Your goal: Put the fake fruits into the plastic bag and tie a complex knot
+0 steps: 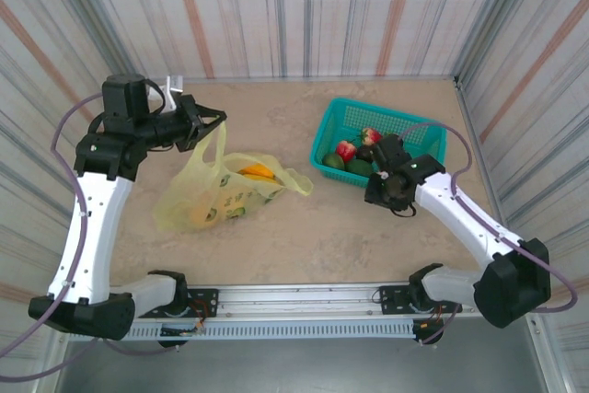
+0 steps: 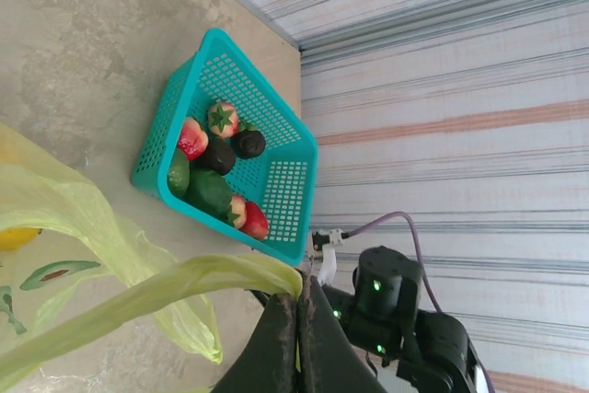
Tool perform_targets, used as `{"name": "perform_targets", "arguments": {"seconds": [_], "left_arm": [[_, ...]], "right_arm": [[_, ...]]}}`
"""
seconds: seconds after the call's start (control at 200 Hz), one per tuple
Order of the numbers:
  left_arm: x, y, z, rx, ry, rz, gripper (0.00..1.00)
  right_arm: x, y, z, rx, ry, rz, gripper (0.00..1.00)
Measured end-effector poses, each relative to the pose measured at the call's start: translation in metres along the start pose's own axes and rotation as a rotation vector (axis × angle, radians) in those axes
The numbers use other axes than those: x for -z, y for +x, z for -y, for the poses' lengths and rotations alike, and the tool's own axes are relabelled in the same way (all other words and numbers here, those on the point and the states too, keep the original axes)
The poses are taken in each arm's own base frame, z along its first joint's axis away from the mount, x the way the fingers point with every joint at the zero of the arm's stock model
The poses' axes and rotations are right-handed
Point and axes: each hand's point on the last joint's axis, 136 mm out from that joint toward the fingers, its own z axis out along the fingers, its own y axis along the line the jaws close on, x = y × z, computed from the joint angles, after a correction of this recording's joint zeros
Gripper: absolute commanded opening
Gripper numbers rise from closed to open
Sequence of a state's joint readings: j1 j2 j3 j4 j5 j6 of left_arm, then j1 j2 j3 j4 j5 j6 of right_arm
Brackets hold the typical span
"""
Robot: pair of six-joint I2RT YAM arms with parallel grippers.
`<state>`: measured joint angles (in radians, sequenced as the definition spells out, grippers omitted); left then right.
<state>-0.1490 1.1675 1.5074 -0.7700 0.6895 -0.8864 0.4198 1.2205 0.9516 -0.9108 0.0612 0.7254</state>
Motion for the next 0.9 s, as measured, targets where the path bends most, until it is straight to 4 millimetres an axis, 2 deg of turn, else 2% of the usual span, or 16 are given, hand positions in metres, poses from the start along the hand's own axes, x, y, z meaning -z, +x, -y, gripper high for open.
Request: {"name": "perform_targets", "arguments": {"seconds": [0.09,0.225,0.286,0.436,0.496,0.541,0.626,0.701,0.761,0.832,0.897], "left_arm": [[-0.002,-0.003,0.003,-0.002,0.007,-0.001,0.0],[-0.005,-0.002,0.005,-0.003,0.015,-0.012,0.0],[-0.006,-0.001,0.005,-0.002,0.015,-0.016,0.0],[-0.007,-0.001,0.005,-0.002,0.015,-0.019,0.0],[-0.007,-0.001,0.005,-0.002,0.015,-0.018,0.0],[-0.007,-0.001,0.005,-0.002,0.015,-0.018,0.0],[-0.005,0.0,0.006,-0.003,0.015,-0.018,0.0],[-0.003,0.001,0.007,-0.007,0.018,-0.014,0.0],[-0.002,0.002,0.008,-0.01,0.021,-0.012,0.0],[0.0,0.002,0.009,-0.014,0.024,-0.01,0.0],[0.0,0.002,0.009,-0.016,0.023,-0.01,0.0]], "right_arm": [[-0.014,-0.019,0.02,-0.09,0.038,0.008,0.48],[-0.042,-0.055,0.031,-0.161,0.062,0.0,0.52],[-0.053,-0.084,0.03,-0.183,0.067,0.021,0.55],[-0.068,-0.171,0.013,-0.194,0.042,0.111,0.61],[-0.073,-0.197,0.005,-0.196,0.023,0.137,0.63],[-0.073,-0.208,0.001,-0.19,0.008,0.156,0.64],[-0.064,-0.209,-0.011,-0.154,-0.017,0.174,0.67],[-0.047,-0.203,-0.037,-0.073,-0.065,0.192,0.67],[-0.025,-0.192,-0.069,0.022,-0.142,0.214,0.65],[0.011,-0.174,-0.114,0.162,-0.273,0.261,0.65],[0.05,-0.142,-0.158,0.333,-0.416,0.313,0.65]]}}
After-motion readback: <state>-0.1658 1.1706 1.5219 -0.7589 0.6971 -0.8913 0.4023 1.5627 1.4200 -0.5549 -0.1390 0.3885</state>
